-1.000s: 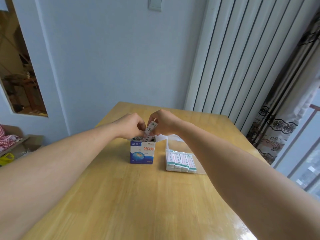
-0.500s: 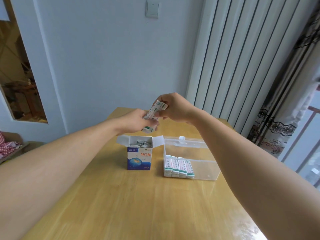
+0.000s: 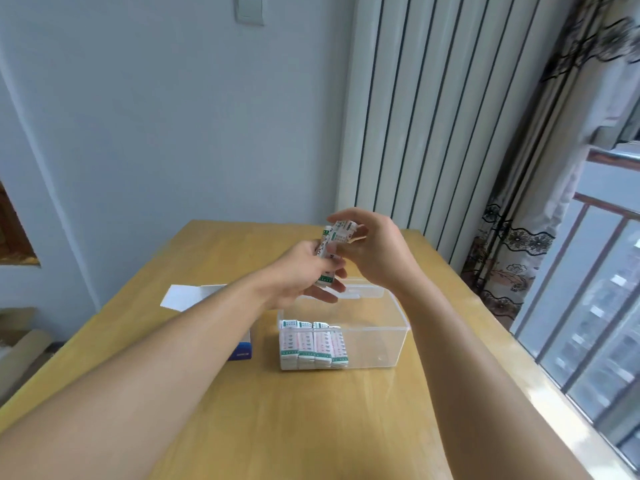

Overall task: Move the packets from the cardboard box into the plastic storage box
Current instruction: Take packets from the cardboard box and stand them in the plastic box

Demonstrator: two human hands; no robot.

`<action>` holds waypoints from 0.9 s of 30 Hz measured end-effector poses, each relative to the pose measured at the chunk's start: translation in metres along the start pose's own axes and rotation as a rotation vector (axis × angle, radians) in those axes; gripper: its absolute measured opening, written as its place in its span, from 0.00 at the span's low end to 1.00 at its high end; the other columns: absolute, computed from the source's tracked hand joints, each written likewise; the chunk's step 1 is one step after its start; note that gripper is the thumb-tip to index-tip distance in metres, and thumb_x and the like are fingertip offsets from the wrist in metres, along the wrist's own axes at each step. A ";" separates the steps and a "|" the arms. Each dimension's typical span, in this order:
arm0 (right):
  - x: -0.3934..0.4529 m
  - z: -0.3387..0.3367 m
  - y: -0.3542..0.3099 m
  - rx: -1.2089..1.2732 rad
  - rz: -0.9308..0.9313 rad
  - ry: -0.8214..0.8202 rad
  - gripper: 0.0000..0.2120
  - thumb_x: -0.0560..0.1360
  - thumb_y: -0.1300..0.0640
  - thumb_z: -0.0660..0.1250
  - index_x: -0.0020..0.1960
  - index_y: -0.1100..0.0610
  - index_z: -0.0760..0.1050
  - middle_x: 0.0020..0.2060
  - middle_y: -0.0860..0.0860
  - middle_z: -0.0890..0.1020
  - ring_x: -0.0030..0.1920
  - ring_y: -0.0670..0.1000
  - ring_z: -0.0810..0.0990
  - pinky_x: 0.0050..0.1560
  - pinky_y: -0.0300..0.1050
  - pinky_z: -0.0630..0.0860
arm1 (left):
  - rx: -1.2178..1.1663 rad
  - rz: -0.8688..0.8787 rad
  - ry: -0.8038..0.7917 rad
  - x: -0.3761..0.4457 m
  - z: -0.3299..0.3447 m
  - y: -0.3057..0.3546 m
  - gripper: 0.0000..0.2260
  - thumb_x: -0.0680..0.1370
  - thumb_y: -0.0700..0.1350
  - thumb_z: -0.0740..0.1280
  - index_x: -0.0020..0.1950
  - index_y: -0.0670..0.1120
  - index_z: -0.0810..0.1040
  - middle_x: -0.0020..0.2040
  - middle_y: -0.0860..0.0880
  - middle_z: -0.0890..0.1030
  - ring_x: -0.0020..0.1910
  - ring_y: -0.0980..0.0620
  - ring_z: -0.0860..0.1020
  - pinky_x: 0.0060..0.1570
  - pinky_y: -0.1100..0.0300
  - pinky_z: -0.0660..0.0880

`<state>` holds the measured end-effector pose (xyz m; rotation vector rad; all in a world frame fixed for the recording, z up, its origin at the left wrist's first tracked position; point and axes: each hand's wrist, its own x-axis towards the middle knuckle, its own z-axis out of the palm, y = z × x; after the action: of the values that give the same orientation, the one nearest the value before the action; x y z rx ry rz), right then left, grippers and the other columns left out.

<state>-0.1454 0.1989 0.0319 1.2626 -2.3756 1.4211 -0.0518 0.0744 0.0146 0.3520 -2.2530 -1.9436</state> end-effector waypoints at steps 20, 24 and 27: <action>0.003 0.005 0.050 0.163 0.223 0.070 0.15 0.72 0.51 0.79 0.58 0.51 0.85 0.40 0.46 0.88 0.41 0.50 0.86 0.45 0.55 0.84 | -0.383 -0.009 0.081 0.019 0.007 -0.018 0.11 0.85 0.42 0.60 0.66 0.45 0.76 0.53 0.42 0.86 0.50 0.40 0.86 0.34 0.54 0.83; 0.003 0.006 0.046 0.179 0.227 0.089 0.21 0.69 0.54 0.82 0.61 0.52 0.83 0.43 0.46 0.88 0.43 0.46 0.87 0.47 0.51 0.85 | -0.455 -0.020 0.097 0.019 0.006 -0.021 0.11 0.85 0.44 0.60 0.64 0.42 0.76 0.53 0.37 0.85 0.50 0.36 0.85 0.41 0.48 0.85; 0.003 0.008 0.042 0.235 0.242 0.115 0.20 0.70 0.57 0.81 0.60 0.51 0.82 0.45 0.47 0.87 0.44 0.44 0.86 0.46 0.47 0.85 | -0.457 -0.025 0.099 0.019 0.004 -0.024 0.12 0.86 0.45 0.58 0.65 0.42 0.76 0.55 0.36 0.84 0.51 0.35 0.85 0.44 0.44 0.84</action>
<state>-0.1742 0.2005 -0.0004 0.9271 -2.4056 1.8345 -0.0692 0.0702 -0.0102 0.4034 -1.6838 -2.3124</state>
